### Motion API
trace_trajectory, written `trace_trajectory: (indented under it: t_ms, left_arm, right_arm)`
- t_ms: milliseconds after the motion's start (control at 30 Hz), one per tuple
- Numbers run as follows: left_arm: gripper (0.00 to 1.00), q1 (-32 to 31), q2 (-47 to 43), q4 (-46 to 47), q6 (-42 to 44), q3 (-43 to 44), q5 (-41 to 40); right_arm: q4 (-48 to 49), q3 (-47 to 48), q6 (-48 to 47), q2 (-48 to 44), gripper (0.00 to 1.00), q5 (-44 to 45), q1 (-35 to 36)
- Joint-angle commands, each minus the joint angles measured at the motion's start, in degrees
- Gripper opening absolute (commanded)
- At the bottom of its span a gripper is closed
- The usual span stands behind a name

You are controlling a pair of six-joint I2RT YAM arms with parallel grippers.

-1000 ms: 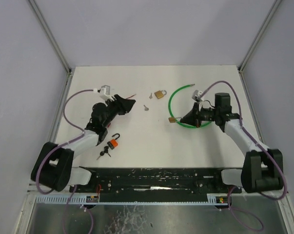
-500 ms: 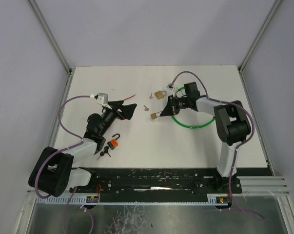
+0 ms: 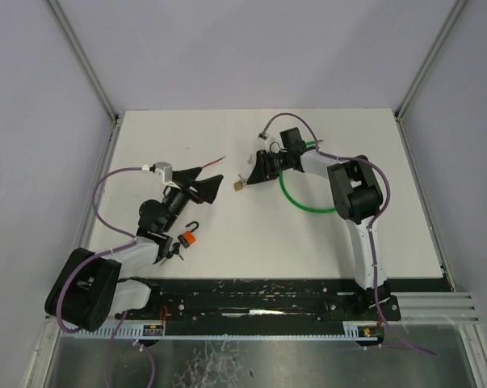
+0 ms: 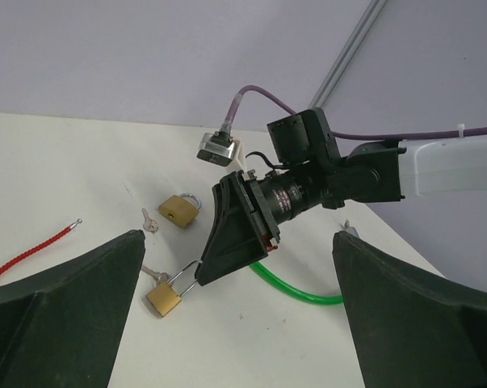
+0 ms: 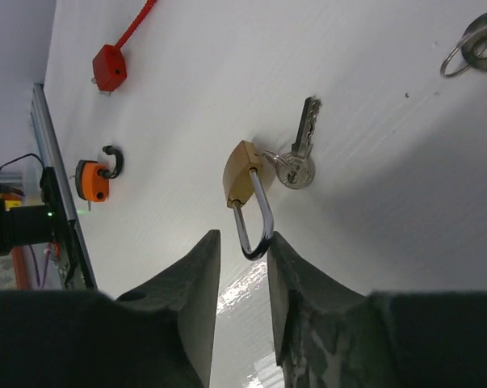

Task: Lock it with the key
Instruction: Place the lock at the center of the board.

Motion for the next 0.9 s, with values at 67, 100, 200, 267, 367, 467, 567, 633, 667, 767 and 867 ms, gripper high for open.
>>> trace_trajectory:
  t_ms: [67, 100, 200, 267, 367, 467, 567, 633, 667, 767, 867]
  left_arm:
    - [0.97, 0.1, -0.8, 7.6, 0.6, -2.0, 1.1]
    - [0.97, 0.0, -1.1, 8.3, 0.7, -2.5, 1.3]
    - [0.96, -0.2, -1.5, 9.6, 1.1, -3.4, 1.8]
    - [0.96, -0.5, -1.6, 9.5, 1.4, -3.2, 2.0]
    - [0.96, -0.7, -1.6, 8.9, 1.1, -3.0, 1.5]
    - [0.96, -0.7, -1.9, 8.1, 0.9, -3.0, 0.0]
    - [0.95, -1.1, -2.1, 7.0, 0.9, -2.3, -0.7]
    - [0.92, -2.1, -2.7, 3.2, 1.1, -0.4, -1.6]
    - [0.89, -3.0, -3.6, -1.0, 1.6, 1.8, -2.0]
    - [0.87, -10.5, -8.3, -22.1, 9.1, 9.8, -10.7]
    - [0.88, -18.1, -10.3, -31.2, 16.4, 13.8, -20.3]
  right_arm:
    - [-13.8, 5.0, -11.0, -2.4, 0.54, 9.4, 0.4]
    - [-14.9, 5.0, -12.5, -3.2, 0.56, 10.6, 0.1]
    - [-18.2, 5.0, -16.9, -6.4, 0.61, 14.2, -0.7]
    - [-20.8, 4.9, -21.0, -8.6, 0.62, 16.6, -0.9]
    - [-25.8, 5.1, -26.6, -12.3, 0.65, 18.1, -1.4]
    - [-29.9, 1.7, -34.8, -18.6, 0.66, 18.7, -1.5]
    - [-31.6, -4.3, -40.0, -25.4, 0.67, 20.8, -1.5]
    - [-33.1, -7.5, -42.4, -29.7, 0.68, 23.0, -1.5]
    - [-33.9, -9.0, -43.5, -31.5, 0.68, 24.5, -1.6]
    - [-34.1, -14.4, -46.3, -38.3, 0.68, 28.4, -2.2]
    - [-31.1, -20.2, -47.3, -44.5, 0.7, 29.3, -4.1]
